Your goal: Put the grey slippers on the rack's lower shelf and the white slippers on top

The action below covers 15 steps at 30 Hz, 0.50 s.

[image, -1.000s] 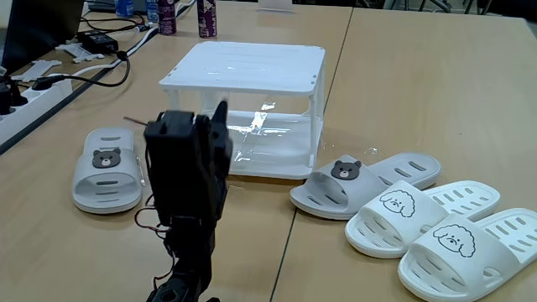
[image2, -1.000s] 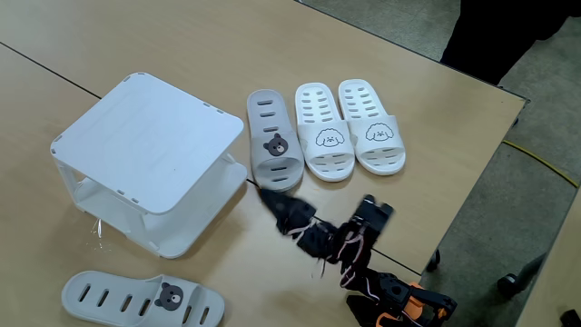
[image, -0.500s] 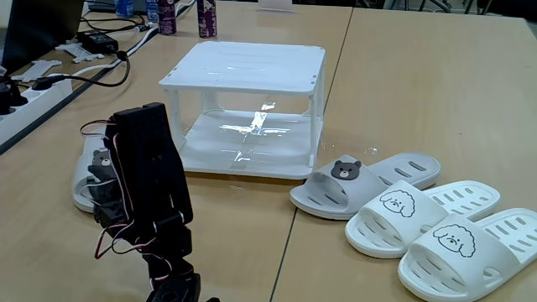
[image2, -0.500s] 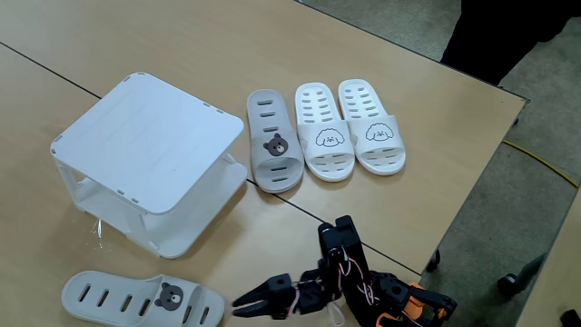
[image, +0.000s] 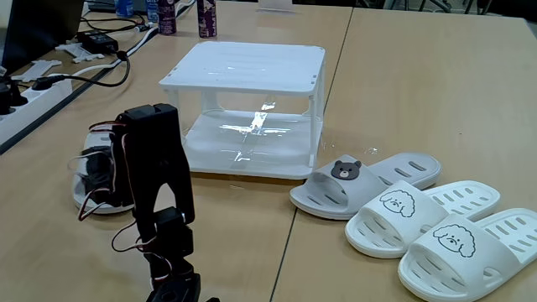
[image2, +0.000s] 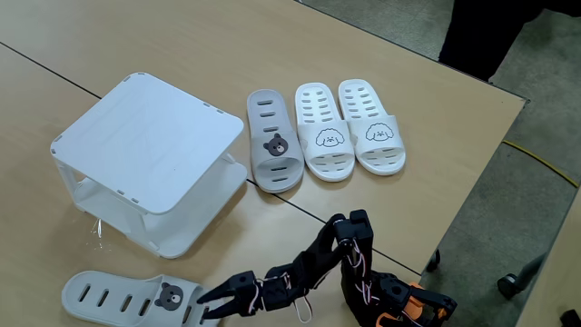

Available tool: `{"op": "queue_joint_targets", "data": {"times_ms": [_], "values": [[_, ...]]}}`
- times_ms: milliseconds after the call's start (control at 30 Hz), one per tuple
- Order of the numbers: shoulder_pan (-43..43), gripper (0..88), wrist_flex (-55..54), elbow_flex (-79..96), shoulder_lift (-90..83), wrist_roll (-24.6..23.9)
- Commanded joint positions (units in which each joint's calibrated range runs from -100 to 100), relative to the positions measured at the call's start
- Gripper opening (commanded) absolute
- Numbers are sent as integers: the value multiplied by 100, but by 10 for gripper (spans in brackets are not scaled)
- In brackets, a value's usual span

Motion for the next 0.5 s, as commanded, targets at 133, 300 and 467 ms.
{"op": "queue_joint_targets", "data": {"times_ms": [133,300,467], "values": [[756,250,15,-292,-359,42],[764,250,-11,-635,137,42],[707,250,-11,-1582,953,42]]}}
